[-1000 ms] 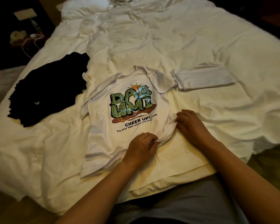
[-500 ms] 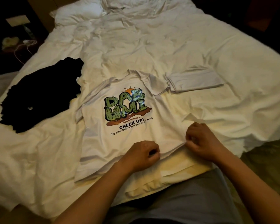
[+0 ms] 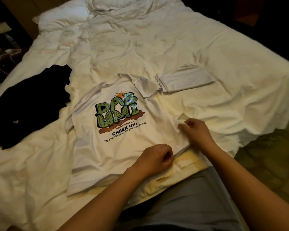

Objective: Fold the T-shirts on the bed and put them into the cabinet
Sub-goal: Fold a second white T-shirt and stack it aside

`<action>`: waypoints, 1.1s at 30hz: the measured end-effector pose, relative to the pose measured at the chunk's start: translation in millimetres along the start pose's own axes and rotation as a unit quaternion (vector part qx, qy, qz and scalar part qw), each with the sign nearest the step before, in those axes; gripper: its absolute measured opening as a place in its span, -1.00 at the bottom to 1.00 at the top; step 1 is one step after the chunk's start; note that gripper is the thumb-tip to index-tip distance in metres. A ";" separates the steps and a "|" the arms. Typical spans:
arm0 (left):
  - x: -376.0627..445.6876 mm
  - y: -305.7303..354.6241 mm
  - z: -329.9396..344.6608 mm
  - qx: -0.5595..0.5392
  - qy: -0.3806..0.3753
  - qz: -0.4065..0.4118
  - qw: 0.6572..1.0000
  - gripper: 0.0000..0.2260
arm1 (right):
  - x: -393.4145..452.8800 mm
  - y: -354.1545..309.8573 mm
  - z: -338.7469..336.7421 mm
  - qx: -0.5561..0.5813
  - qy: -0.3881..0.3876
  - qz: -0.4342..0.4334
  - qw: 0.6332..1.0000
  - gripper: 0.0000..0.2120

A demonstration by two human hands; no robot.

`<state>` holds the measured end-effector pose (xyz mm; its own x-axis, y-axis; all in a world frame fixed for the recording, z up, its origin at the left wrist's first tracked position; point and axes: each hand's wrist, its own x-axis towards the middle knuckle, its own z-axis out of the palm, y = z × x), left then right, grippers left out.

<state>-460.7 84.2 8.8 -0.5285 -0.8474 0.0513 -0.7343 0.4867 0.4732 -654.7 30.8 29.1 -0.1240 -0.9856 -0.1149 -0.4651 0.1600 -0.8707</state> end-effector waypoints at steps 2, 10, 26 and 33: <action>1.1 0.4 -0.9 -0.014 0.002 0.009 1.000 -0.93 | -6.1 0.4 -5.1 0.087 0.076 0.008 0.993 -0.77; 14.5 3.5 9.1 -0.041 0.039 0.035 0.998 -0.76 | -15.4 17.2 -4.2 -0.080 0.056 0.001 0.995 -0.85; -49.2 -43.3 -15.3 -0.027 0.029 -0.106 0.994 -0.79 | -48.8 5.1 78.3 -0.266 -0.030 -0.276 0.923 -0.83; -137.4 -77.9 -45.0 -0.029 0.098 -0.248 0.963 -0.88 | -76.3 -22.2 134.5 -0.262 -0.218 -0.337 0.878 -0.75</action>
<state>-311.7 153.1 4.4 -0.0244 -0.9992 -0.0302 -0.8474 0.0046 0.5309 -517.0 95.2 -7.2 0.6270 -0.7758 0.0706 -0.6578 -0.5757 -0.4856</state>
